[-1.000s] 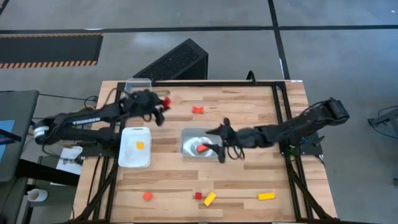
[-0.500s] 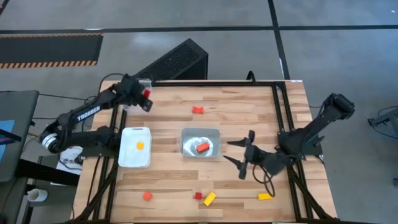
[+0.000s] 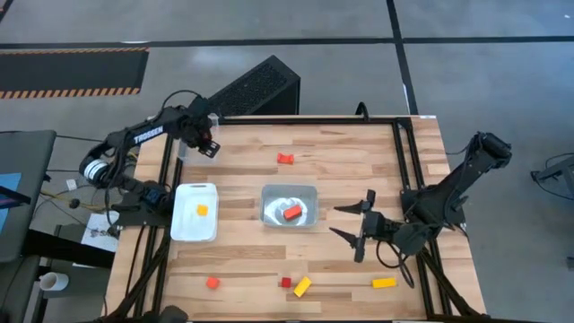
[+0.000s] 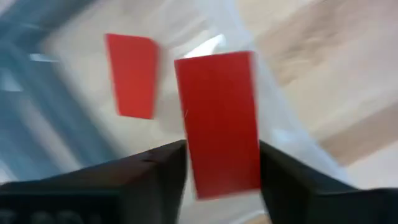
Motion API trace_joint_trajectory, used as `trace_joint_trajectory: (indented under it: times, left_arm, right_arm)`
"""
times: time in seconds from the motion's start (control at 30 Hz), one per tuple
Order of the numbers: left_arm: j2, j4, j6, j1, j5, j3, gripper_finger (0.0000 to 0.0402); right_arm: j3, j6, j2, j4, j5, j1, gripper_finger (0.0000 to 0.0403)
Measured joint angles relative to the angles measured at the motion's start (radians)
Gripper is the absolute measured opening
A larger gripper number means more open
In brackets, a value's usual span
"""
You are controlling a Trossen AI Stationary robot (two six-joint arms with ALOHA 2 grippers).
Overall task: Sort & place blocks by color
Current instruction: Put the top red wooden block into the transparent bin, then put the bottom orange wooden block into the gray bin
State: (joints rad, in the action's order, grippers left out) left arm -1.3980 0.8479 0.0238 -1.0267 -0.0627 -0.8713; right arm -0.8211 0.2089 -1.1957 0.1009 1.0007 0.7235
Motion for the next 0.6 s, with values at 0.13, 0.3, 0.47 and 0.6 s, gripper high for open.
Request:
trace_joint_trajectory:
  times: [0.13, 0.3, 0.47, 0.6]
  left_arm:
    - [-0.040, 0.003, 0.033, 0.006, -0.060, -0.019, 0.0277]
    - [-0.029, 0.004, 0.033, 0.006, -0.060, -0.057, 0.0344]
    - [0.086, -0.029, -0.006, 0.040, 0.090, -0.055, 0.0343]
    - [0.258, -0.151, -0.054, 0.142, 0.152, 0.016, 0.0321]
  right_arm:
    - [0.000, 0.000, 0.000, -0.006, 0.039, -0.019, 0.0281]
    - [0.000, 0.039, -0.008, -0.024, 0.039, -0.036, 0.0281]
    - [0.000, 0.080, -0.022, -0.035, 0.036, -0.039, 0.0281]
    - [0.000, 0.132, -0.023, -0.074, 0.024, -0.035, 0.0281]
